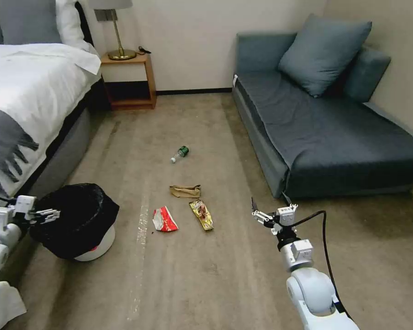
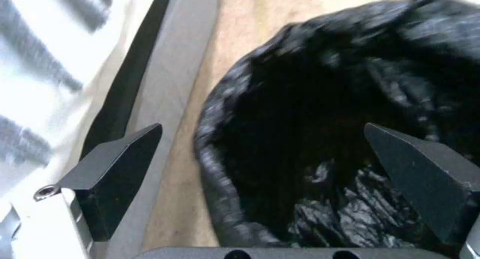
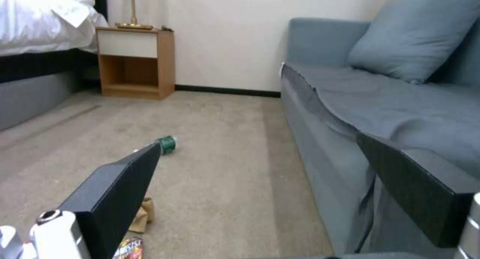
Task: Pick up the trash bin, then pick up the garbage on the floor and place it into the trash bin.
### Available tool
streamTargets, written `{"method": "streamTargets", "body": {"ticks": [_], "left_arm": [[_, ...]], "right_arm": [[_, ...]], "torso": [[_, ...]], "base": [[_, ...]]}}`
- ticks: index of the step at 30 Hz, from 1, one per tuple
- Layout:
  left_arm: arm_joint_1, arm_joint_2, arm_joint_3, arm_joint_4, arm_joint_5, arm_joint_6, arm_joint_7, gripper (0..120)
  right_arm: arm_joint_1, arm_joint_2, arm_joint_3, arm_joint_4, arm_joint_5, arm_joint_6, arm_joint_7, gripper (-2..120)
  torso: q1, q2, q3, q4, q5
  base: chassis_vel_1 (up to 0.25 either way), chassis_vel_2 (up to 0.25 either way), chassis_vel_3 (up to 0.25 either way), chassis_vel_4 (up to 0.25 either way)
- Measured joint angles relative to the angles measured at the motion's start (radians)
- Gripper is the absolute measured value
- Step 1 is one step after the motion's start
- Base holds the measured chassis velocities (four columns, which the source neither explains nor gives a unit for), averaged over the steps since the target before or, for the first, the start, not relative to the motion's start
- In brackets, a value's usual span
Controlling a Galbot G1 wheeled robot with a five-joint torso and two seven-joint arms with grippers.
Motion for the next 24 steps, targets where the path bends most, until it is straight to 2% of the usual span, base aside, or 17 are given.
{"method": "streamTargets", "body": {"ticks": [6, 11, 15, 17, 19, 24], "left_arm": [[-0.039, 0.01, 0.002, 0.045, -0.039, 0.0, -0.009, 100], [-0.087, 0.02, 0.03, 0.113, -0.038, -0.003, -0.014, 100], [-0.167, 0.033, 0.061, 0.187, -0.046, 0.003, -0.016, 100], [-0.18, 0.033, 0.065, 0.195, -0.05, 0.006, -0.017, 100], [-0.226, 0.028, 0.083, 0.225, -0.073, 0.021, -0.017, 100], [-0.248, -0.001, 0.095, 0.252, -0.091, 0.041, -0.016, 100]], "right_arm": [[-0.014, 0.005, 0.005, 0.01, -0.006, 0.003, 0.0, 100], [-0.021, 0.008, 0.005, 0.02, -0.01, 0.003, 0.0, 100], [-0.025, 0.004, 0.004, 0.025, -0.012, 0.003, 0.001, 100], [-0.025, 0.004, 0.004, 0.026, -0.012, 0.003, 0.001, 100], [-0.025, 0.002, 0.005, 0.029, -0.013, 0.0, 0.004, 100], [-0.025, 0.002, 0.007, 0.033, -0.012, -0.002, 0.006, 100]], "torso": [[0.0, 0.0, 0.0, -0.0001, 0.0003], [0.0, 0.0, 0.0, 0.0, 0.0002], [0.0, 0.0, 0.0, 0.0, 0.0003], [0.0, 0.0, 0.0, -0.0001, 0.0003], [0.0, 0.0, 0.0, -0.0003, 0.0003], [0.0, 0.0, 0.0, -0.0002, 0.0001]], "base": [[0.0, 0.0, 0.0, 0.0], [0.0, 0.0, 0.0, 0.0], [0.0, 0.0, 0.0, 0.0], [0.0, 0.0, 0.0, 0.0], [0.0, 0.0, 0.0, 0.0], [0.0, 0.0, 0.0, 0.0]]}}
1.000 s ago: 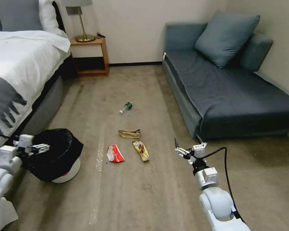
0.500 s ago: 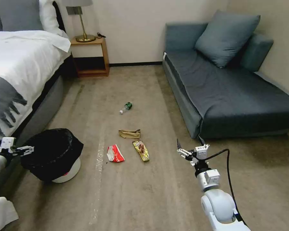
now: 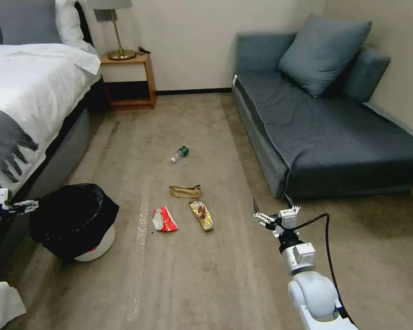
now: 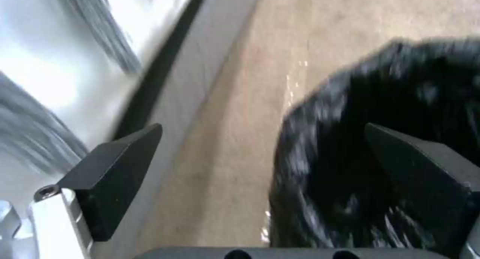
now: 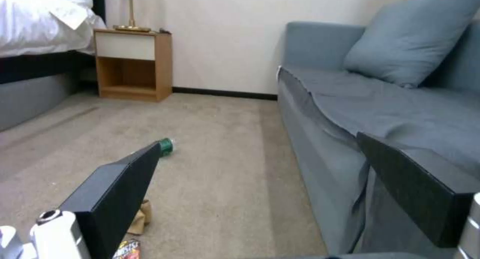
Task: Pick up the trash bin, then pick up the garbage on the floor and place it into the trash bin.
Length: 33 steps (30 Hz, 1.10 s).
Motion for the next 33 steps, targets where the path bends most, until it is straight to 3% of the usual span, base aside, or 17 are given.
{"method": "streamTargets", "body": {"ticks": [8, 12, 21, 33], "left_arm": [[-0.006, -0.019, 0.015, 0.016, 0.012, 0.022, 0.015, 100], [-0.037, -0.038, 0.029, 0.045, 0.03, 0.022, 0.037, 97], [-0.074, -0.049, 0.059, 0.069, 0.039, 0.089, 0.027, 63], [-0.073, -0.057, 0.052, 0.066, 0.044, 0.106, 0.026, 22]], "right_arm": [[0.0, -0.002, 0.001, 0.0, 0.001, 0.0, 0.002, 100], [0.001, 0.001, -0.002, -0.001, 0.001, -0.001, 0.004, 100], [-0.001, -0.003, 0.004, 0.001, 0.004, -0.003, 0.009, 100], [-0.006, -0.003, 0.005, 0.008, 0.006, -0.006, 0.01, 100]], "torso": [[0.0, 0.0, 0.0, 0.0001, 0.0], [0.0, 0.0, 0.0, 0.0, 0.0001], [0.0, 0.0, 0.0, 0.0001, 0.0002], [0.0, 0.0, 0.0, 0.0001, 0.0003]], "base": [[0.0, 0.0, 0.0, 0.0], [0.0, 0.0, 0.0, 0.0], [0.0, 0.0, 0.0, 0.0], [0.0, 0.0, 0.0, 0.0]]}}
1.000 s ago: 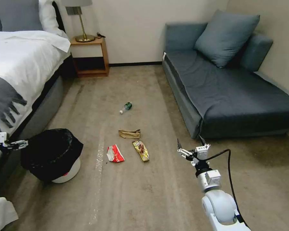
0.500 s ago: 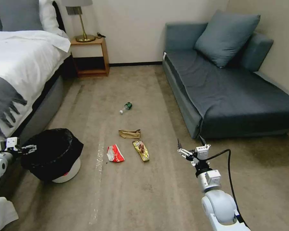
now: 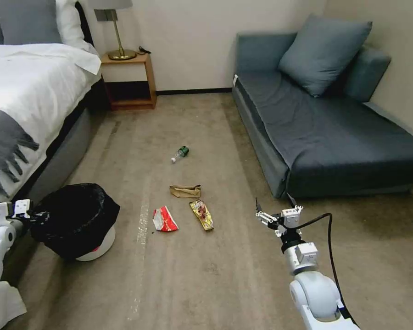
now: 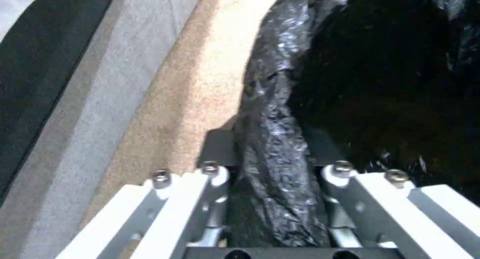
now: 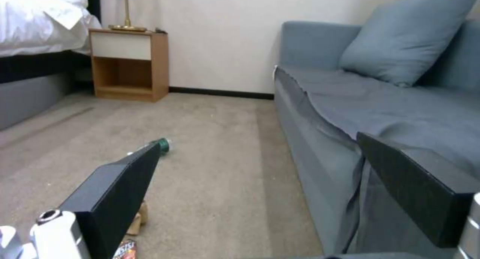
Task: Pick up the trash bin, then pick up the garbage on the floor and place it into the trash bin.
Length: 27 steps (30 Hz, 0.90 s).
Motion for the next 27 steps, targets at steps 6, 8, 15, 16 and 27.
{"method": "streamTargets", "body": {"ticks": [6, 8, 15, 16, 27], "left_arm": [[0.017, -0.006, -0.018, -0.022, -0.007, -0.009, -0.003, 8], [0.029, -0.006, -0.027, -0.041, -0.013, -0.013, -0.014, 8], [0.096, 0.0, -0.071, -0.178, -0.047, 0.004, -0.054, 7], [0.116, 0.002, -0.084, -0.216, -0.058, 0.011, -0.064, 6], [0.22, 0.001, -0.111, -0.403, -0.091, 0.042, -0.108, 6]], "right_arm": [[-0.005, -0.002, -0.001, 0.0, 0.002, -0.001, -0.002, 100], [-0.006, -0.003, -0.002, -0.001, 0.005, -0.001, -0.002, 100], [-0.009, -0.004, -0.012, 0.0, 0.013, -0.002, -0.003, 100], [-0.011, -0.003, -0.013, 0.002, 0.013, 0.002, -0.008, 100], [-0.027, 0.002, -0.027, -0.026, -0.037, 0.095, -0.058, 100]], "torso": [[0.0, 0.0, 0.0, -0.0003, -0.0001], [0.0, 0.0, 0.0, -0.0003, -0.0001], [0.0, 0.0, 0.0, 0.0001, -0.0001], [0.0, 0.0, 0.0, -0.0001, 0.0], [0.0, 0.0, 0.0, -0.0002, 0.0]], "base": [[0.0, 0.0, 0.0, 0.0], [0.0, 0.0, 0.0, 0.0], [0.0, 0.0, 0.0, 0.0], [0.0, 0.0, 0.0, 0.0], [0.0, 0.0, 0.0, 0.0]]}}
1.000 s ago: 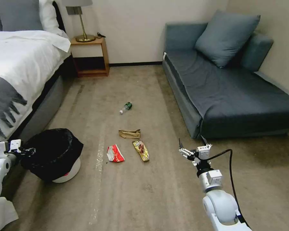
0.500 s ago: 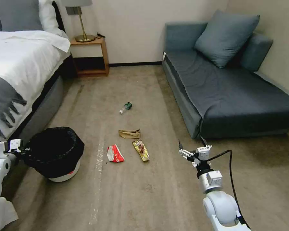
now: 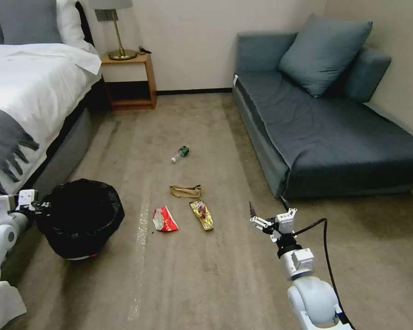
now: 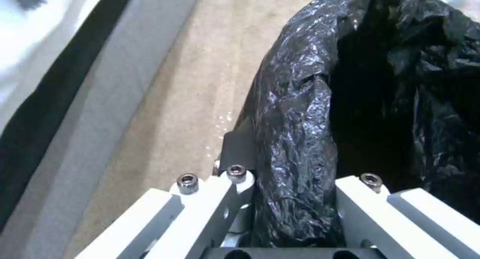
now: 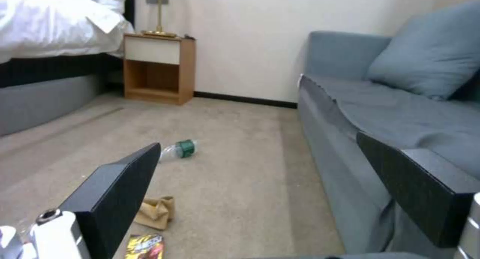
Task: Pick up the trash bin, then pick up the garbage on the floor and place it into the trash bin.
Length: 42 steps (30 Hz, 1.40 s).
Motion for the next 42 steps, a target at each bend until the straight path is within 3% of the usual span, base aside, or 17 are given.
{"method": "streamTargets", "body": {"ticks": [6, 9, 13, 17, 28, 35, 42], "left_arm": [[0.057, -0.008, -0.041, -0.075, 0.036, 0.013, -0.003, 6], [0.12, -0.031, -0.105, -0.135, 0.088, 0.019, 0.009, 6], [0.165, -0.051, -0.149, -0.181, 0.103, 0.019, 0.017, 6], [0.257, -0.102, -0.231, -0.288, 0.115, 0.021, 0.028, 6], [0.343, -0.139, -0.297, -0.352, 0.156, 0.023, 0.047, 6], [0.372, -0.159, -0.315, -0.378, 0.165, 0.023, 0.06, 6], [0.418, -0.187, -0.339, -0.419, 0.176, 0.023, 0.073, 5]], "right_arm": [[-0.008, -0.002, -0.003, -0.014, 0.001, 0.009, -0.019, 100], [-0.012, -0.003, -0.005, -0.026, 0.009, 0.012, -0.023, 100], [-0.013, -0.003, -0.007, -0.032, 0.014, 0.015, -0.023, 100], [-0.01, 0.0, -0.02, -0.041, 0.019, 0.022, -0.029, 100], [-0.001, -0.003, -0.038, -0.058, 0.016, 0.015, -0.037, 100], [-0.001, -0.012, -0.048, -0.07, 0.013, 0.007, -0.042, 100], [0.006, -0.043, -0.134, -0.069, 0.017, -0.086, -0.026, 100]], "torso": [[0.0, 0.0, 0.0, 0.0, -0.0001], [0.0, 0.0, 0.0, 0.0001, 0.0], [0.0, 0.0, 0.0, 0.0003, 0.0], [0.0, 0.0, 0.0, 0.0005, 0.0], [0.0, 0.0, 0.0, 0.0001, -0.0001], [0.0, 0.0, 0.0, 0.0, -0.0001], [0.0, 0.0, 0.0, -0.0001, 0.0]], "base": [[0.0, 0.0, 0.0, 0.0], [0.0, 0.0, 0.0, 0.0], [0.0, 0.0, 0.0, 0.0], [-0.011, 0.013, 0.02, -0.009], [-0.139, 0.152, 0.148, -0.149], [-0.191, 0.199, 0.195, -0.196], [-0.134, 0.136, 0.131, -0.141]]}}
